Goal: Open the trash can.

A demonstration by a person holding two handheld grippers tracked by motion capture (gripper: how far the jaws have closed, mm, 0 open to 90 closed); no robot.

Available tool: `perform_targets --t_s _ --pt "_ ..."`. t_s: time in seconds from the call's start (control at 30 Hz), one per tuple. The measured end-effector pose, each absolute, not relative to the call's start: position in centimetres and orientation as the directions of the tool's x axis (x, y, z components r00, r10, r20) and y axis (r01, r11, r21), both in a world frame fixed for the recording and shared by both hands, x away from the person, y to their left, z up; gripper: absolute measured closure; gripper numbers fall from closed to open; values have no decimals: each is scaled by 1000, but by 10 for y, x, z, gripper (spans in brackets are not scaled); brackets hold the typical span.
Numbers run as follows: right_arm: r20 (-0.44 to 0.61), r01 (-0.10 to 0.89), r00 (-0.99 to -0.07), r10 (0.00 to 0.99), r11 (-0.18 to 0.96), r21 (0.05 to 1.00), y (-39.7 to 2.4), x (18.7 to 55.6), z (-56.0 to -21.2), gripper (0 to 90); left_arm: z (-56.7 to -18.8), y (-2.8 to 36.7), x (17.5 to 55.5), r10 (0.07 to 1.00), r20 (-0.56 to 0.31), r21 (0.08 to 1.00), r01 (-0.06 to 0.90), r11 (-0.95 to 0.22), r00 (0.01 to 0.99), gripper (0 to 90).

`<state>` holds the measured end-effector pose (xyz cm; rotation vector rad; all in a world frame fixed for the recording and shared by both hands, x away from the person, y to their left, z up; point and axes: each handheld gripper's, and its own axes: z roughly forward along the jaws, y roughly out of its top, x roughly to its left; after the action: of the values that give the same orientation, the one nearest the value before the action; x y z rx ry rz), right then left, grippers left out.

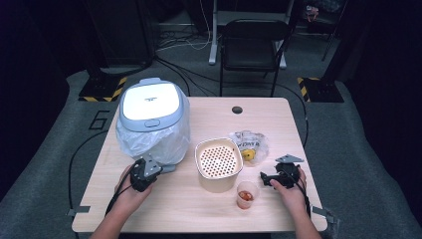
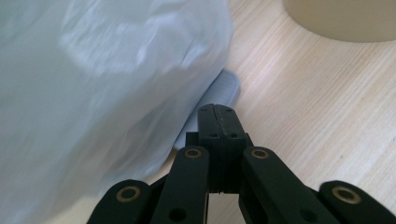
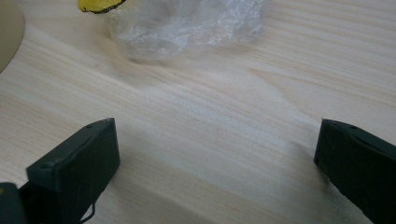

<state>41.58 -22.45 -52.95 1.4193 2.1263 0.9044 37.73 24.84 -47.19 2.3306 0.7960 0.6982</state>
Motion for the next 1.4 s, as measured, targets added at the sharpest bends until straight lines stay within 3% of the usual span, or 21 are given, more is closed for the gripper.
perform_targets --t_s 0.17,0.63,0.7,0.77,1.13,1.4 --pt "7 644 -386 922 265 717 -225 416 -529 0 -471 237 389 620 313 605 352 -714 720 900" --pt "7 644 -387 922 265 717 -225 416 -529 0 -483 228 405 608 326 560 370 -742 724 900" --pt "7 644 -387 922 265 718 -225 416 -530 0 -485 228 404 657 269 588 421 -691 704 900" --pt "7 644 -387 922 265 718 -225 416 -530 0 -484 231 408 638 277 575 407 -709 719 900" --pt "8 645 -386 922 264 717 -225 416 -529 0 -491 233 406 751 170 636 512 -578 638 900" --pt "8 645 -386 922 264 717 -225 416 -530 0 -503 227 402 772 193 638 521 -568 605 900"
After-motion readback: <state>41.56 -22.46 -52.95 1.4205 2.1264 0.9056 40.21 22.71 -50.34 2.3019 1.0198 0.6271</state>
